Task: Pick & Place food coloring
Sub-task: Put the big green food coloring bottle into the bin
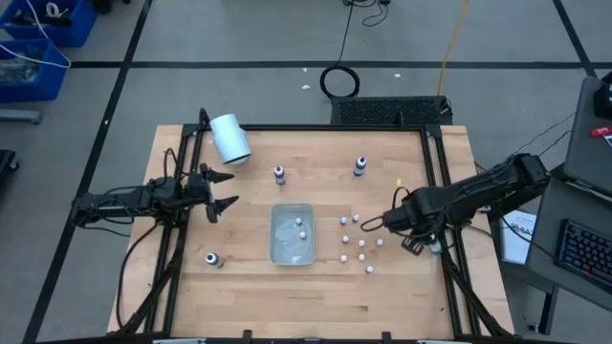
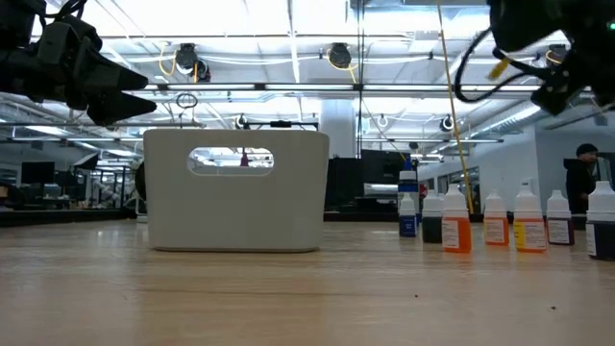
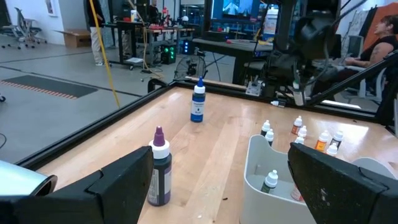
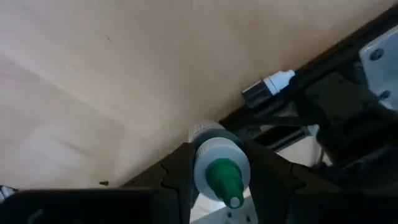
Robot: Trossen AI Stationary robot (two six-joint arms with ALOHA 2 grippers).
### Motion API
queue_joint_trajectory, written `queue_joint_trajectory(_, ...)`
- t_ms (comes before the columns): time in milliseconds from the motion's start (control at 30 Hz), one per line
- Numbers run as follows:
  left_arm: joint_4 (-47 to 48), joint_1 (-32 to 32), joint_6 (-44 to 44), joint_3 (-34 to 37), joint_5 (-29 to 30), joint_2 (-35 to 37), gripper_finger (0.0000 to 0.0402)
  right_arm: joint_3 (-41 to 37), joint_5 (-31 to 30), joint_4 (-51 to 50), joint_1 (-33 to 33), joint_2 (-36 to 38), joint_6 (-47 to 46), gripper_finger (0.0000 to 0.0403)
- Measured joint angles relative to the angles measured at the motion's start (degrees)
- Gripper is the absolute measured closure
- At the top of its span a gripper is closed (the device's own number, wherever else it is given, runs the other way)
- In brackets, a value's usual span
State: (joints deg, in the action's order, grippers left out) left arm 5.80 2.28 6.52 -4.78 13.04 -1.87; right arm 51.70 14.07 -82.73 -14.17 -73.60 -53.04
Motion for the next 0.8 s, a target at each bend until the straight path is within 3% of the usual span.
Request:
queue_joint_trajectory(533, -0.15, -0.02, -0.24, -0.02, 0.0, 0.0, 0.0037, -8.81, -1.39, 4.25, 3.63, 0.02, 1.27, 0.0294)
queue_joint_trajectory(800, -0.16, 0.0, -0.31, 0.0, 0.0, 0.0, 0.0037, -8.4, -11.82, 2.93, 8.4, -0.17, -5.06, 0.0294)
